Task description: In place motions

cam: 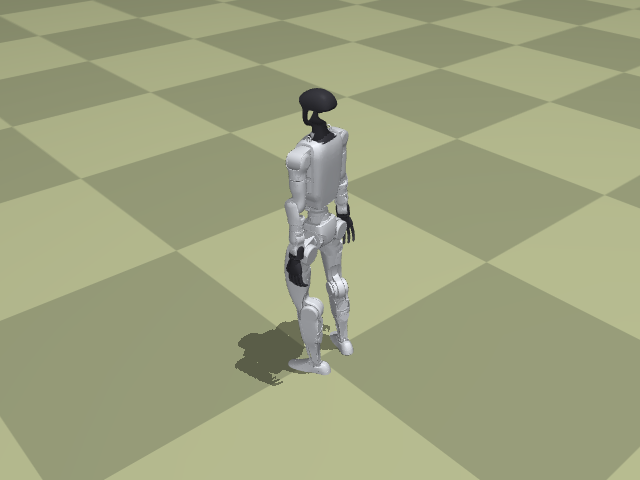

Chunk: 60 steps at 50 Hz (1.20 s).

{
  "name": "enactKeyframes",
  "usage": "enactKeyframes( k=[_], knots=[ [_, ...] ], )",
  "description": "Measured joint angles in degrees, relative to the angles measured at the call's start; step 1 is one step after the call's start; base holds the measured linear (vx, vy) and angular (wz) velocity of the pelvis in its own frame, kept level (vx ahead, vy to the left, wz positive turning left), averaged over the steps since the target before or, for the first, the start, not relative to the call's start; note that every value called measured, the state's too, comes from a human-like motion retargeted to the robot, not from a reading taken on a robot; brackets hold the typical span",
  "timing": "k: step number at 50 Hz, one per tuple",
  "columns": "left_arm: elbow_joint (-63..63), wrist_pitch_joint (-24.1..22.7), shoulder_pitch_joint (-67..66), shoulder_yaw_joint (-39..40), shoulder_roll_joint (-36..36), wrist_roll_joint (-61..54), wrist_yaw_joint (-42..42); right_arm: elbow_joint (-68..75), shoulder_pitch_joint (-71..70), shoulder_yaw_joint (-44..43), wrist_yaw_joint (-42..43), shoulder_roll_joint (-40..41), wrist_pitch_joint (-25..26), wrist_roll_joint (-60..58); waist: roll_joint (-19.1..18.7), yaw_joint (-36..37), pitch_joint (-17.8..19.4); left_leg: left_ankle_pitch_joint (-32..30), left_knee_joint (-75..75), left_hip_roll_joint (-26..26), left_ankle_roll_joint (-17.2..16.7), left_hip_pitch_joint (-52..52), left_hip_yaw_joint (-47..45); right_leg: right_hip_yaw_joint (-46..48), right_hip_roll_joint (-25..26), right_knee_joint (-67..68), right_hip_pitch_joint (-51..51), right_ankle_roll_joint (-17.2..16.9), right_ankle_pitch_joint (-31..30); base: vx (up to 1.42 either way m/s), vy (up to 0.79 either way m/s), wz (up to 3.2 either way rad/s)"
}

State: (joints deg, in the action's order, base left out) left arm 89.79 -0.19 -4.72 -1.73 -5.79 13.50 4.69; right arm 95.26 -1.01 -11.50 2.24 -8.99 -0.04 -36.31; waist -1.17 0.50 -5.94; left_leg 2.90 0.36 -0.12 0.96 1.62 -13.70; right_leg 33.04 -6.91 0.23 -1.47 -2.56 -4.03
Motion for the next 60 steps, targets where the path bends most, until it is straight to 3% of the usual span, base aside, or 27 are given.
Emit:
enactKeyframes(
  k=[33, 60],
  knots=[
    [-0.37, -0.86, -0.22, -0.84, -0.15, 1.95, 1.50, -0.31, -0.08, 0.22, -5.03, -0.13, -2.57, -2.84, -0.11, -0.02, -0.30, -0.07, 0.01, -0.05, -0.02, 0.10, -0.04, 0.08, -0.02, 0.04, 0.13, 0.04, 0.13, 0.00, 0.00, 0.00],
    [0.42, -1.14, -0.19, 0.25, 0.34, -0.72, 0.28, 0.71, -0.08, -0.79, -6.30, 0.32, -1.93, 1.95, -0.17, -0.20, -0.74, -0.08, 0.08, -0.04, -0.01, 0.25, -0.18, -0.03, -0.04, 0.14, 0.41, 0.10, 0.18, 0.00, 0.00, 0.00]
  ],
)
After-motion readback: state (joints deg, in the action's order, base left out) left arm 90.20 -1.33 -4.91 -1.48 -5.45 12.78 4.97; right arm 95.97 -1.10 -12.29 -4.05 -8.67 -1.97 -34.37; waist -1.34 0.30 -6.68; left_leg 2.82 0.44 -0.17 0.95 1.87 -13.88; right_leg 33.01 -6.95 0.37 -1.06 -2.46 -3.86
